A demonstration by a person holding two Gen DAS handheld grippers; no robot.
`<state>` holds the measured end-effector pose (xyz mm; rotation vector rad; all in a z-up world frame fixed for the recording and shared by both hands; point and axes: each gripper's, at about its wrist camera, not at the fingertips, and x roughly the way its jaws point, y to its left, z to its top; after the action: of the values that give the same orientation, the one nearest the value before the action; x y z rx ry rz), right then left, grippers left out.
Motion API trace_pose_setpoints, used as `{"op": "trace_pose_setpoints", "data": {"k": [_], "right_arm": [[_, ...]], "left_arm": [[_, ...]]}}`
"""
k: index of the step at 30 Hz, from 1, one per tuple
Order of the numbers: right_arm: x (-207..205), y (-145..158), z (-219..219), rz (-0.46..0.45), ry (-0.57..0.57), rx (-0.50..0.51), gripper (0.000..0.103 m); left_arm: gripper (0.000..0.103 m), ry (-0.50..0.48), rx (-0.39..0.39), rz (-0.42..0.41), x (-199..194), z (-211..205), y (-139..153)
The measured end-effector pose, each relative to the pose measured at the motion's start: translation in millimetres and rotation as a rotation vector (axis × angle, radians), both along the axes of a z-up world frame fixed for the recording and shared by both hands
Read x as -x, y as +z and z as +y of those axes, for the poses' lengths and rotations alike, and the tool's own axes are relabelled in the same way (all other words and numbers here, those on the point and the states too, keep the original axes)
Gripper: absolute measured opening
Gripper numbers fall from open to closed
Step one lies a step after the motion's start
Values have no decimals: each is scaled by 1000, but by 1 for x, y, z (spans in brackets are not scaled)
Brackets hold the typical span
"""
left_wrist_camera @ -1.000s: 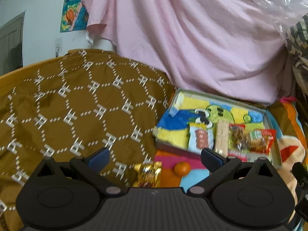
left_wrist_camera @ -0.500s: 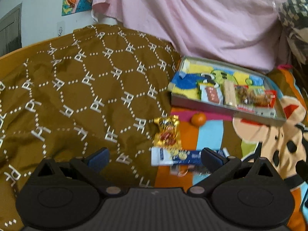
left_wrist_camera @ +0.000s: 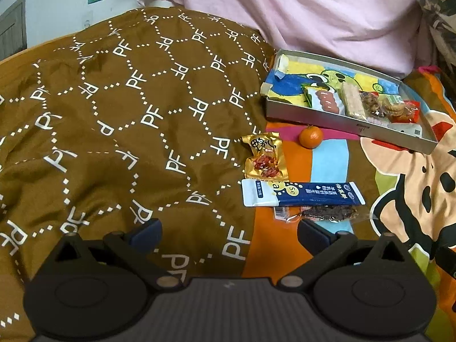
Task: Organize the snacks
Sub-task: 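Withdraw both tools and move them over the blue stick and dried fish pack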
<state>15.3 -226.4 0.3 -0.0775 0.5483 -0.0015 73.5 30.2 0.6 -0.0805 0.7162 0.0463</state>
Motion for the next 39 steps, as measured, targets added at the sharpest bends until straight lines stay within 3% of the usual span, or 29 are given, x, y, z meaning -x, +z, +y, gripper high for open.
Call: {"op": "trace_pose_setpoints", "data": {"k": [19,26,39], "right_arm": [[-28,-21,11,68,31,30,102],[-39,-30,20,96,61,36,102],[-108,-44,85,173,70,-131,102]], "left_arm": [[103,-76,-21,-25,-53,1,-5],[103,-105,-29,3,-74,10,-15],[103,-5,165,46,-95,56,-24]]}}
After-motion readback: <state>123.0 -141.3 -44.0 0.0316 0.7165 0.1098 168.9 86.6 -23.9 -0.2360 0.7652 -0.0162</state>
